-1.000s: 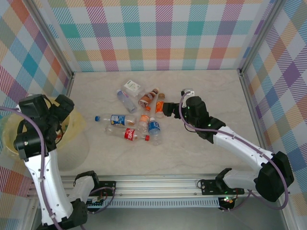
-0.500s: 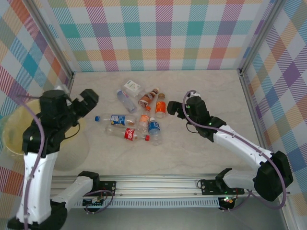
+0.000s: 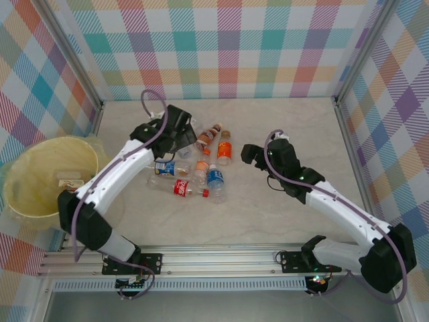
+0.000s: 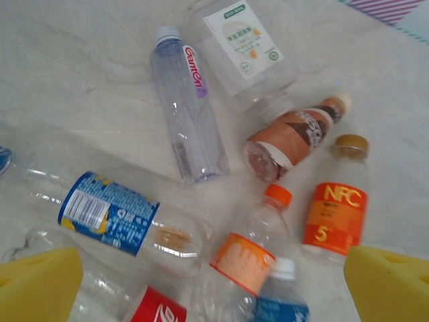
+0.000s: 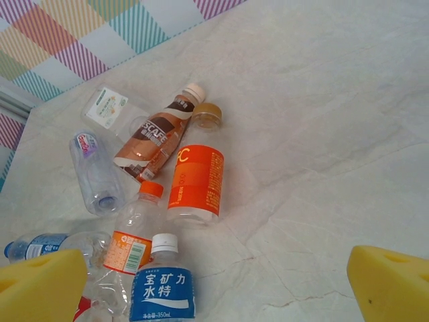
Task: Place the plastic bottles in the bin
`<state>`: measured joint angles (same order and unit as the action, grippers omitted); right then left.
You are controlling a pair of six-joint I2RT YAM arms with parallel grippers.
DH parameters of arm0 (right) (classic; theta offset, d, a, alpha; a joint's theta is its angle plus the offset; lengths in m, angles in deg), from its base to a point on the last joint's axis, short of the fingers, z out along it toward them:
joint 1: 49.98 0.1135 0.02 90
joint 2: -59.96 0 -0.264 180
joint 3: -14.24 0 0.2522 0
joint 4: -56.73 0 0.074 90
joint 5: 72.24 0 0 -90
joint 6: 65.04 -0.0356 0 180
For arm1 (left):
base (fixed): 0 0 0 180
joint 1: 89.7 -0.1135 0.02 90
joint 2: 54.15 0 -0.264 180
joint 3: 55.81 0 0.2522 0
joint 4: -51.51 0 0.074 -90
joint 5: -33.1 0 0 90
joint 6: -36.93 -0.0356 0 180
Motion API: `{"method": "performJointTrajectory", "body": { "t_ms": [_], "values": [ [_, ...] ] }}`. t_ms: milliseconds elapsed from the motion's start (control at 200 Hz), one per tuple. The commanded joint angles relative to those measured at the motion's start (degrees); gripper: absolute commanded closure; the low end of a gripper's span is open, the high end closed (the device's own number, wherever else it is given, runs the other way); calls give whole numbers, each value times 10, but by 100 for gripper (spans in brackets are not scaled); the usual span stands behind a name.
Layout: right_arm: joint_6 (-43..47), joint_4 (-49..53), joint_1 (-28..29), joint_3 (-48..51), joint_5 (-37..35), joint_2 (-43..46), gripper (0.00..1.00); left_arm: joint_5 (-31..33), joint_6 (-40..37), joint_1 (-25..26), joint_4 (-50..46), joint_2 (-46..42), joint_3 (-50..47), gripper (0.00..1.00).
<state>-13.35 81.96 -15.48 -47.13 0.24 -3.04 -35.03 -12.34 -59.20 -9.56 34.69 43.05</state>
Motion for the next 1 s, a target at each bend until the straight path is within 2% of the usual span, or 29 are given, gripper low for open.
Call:
{"method": "performJointTrajectory", "body": {
  "t_ms": [0,130,250,420,575,825,995],
  "values": [
    [13,17,-3,15,-26,40,0,26,2,-29,23,53,27,0],
    [19,24,-5,32,-37,77,0,-10,22,-64,25,127,62,0],
    [29,30,-6,44,-45,107,0,11,18,-78,37,182,84,0],
    [41,35,-7,54,-51,135,0,-46,-7,-105,51,261,114,7],
    [46,46,-7,54,-52,142,0,-78,-14,-120,94,294,117,14],
    [47,49,-8,53,-50,142,0,-78,-6,-122,104,355,139,21],
    [49,53,-8,52,-48,144,0,-72,-3,-125,119,359,133,29]
  ]
}}
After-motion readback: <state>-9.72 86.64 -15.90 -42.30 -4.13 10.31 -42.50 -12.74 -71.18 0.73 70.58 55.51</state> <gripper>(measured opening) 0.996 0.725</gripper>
